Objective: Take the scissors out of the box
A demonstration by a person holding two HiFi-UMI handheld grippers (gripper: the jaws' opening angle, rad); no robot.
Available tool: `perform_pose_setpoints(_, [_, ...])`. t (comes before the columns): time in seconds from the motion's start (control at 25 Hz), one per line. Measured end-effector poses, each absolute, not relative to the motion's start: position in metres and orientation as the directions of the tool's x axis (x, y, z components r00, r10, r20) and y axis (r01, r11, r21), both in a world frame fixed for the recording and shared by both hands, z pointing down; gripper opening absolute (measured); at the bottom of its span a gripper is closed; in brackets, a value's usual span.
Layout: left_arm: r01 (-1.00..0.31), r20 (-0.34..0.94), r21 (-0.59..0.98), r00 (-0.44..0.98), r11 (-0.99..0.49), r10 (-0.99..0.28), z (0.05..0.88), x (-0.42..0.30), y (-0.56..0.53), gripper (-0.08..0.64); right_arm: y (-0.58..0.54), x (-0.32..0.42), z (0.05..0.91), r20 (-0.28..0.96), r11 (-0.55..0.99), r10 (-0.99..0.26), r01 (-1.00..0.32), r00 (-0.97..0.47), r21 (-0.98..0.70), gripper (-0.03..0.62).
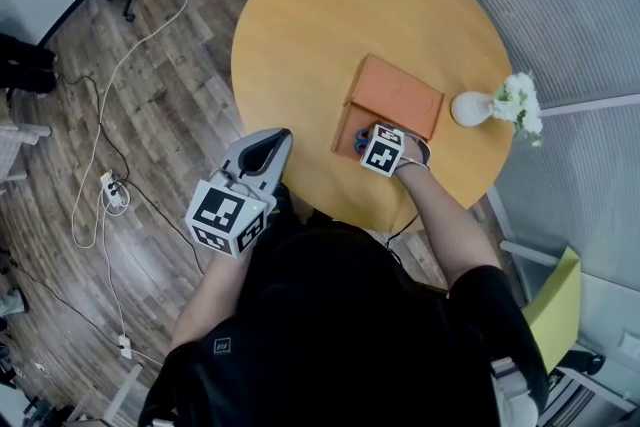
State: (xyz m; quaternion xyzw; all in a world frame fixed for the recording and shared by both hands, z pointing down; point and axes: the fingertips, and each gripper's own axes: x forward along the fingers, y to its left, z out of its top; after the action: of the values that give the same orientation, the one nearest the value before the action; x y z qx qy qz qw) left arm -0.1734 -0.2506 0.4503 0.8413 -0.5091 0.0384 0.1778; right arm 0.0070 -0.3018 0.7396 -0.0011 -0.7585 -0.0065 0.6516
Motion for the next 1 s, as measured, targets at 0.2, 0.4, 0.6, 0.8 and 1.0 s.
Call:
perform_pose_setpoints(0.2, [-0.859, 0.232, 0.254, 0.500, -0.444, -0.834, 0.445, -0.177, -0.249, 0.015, -0.299, 0.007, 0.740, 0.991, 0.999, -0.024, 0.022, -0.131, 0.027, 0.094])
perform_pose_setpoints(0.4, [-0.839, 0.214, 0.245, 0.535, -0.485, -0.818, 0.442, -0.185, -0.242, 0.015, -0.303, 0.000, 0.726, 0.983, 0.995, -0.102, -0.038, -0.150, 0.097, 0.091])
perform_pose_setpoints(0.6, [-0.793, 0.174, 0.234, 0.603, -0.562, -0.779, 0.431, -0.176, -0.242, 0.015, -0.307, 0.004, 0.686, 0.956, 0.976, -0.185, -0.158, -0.227, 0.151, 0.089])
perform_pose_setpoints(0.8, [-0.752, 0.147, 0.221, 0.656, -0.622, -0.741, 0.420, -0.155, -0.249, 0.015, -0.311, 0.013, 0.644, 0.904, 0.940, -0.276, -0.289, -0.327, 0.182, 0.089])
perform_pose_setpoints(1.0, [-0.712, 0.145, 0.191, 0.702, -0.676, -0.698, 0.411, -0.117, -0.252, 0.015, -0.316, 0.032, 0.602, 0.817, 0.893, -0.370, -0.410, -0.442, 0.183, 0.089])
